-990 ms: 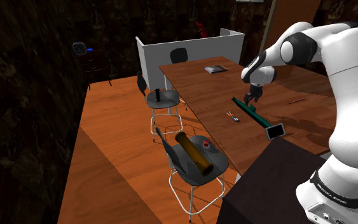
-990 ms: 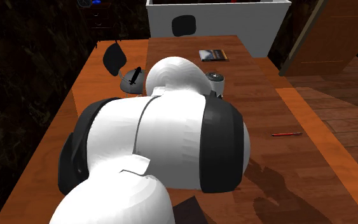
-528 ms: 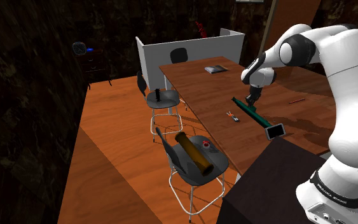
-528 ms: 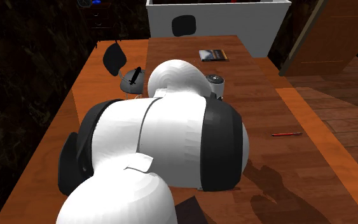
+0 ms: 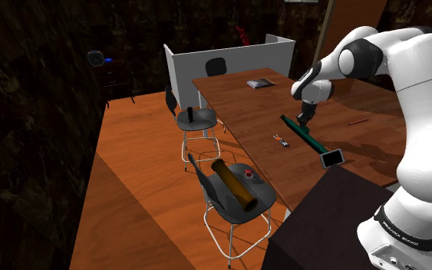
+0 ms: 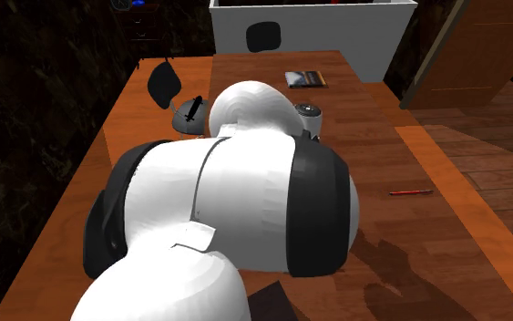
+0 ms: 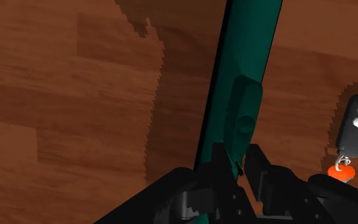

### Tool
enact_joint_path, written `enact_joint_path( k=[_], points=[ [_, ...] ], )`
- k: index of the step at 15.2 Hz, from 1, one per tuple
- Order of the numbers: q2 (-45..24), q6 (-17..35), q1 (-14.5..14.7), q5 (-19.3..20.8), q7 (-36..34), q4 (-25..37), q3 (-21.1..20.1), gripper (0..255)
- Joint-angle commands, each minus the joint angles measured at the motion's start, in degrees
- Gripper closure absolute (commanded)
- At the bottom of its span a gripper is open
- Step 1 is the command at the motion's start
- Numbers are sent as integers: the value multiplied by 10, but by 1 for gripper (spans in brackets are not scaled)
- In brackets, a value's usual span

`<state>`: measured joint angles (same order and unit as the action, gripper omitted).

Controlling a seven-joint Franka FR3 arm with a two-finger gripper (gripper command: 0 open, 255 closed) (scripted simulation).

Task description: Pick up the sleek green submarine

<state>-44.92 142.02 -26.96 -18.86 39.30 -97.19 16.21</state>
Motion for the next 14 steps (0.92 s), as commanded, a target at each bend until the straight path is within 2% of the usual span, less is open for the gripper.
enact_joint_path(
  k=[1, 14],
  points=[
    [12, -8, 3, 3, -3, -3, 4, 255],
    [74, -59, 17, 24, -15, -14, 23, 255]
  ],
)
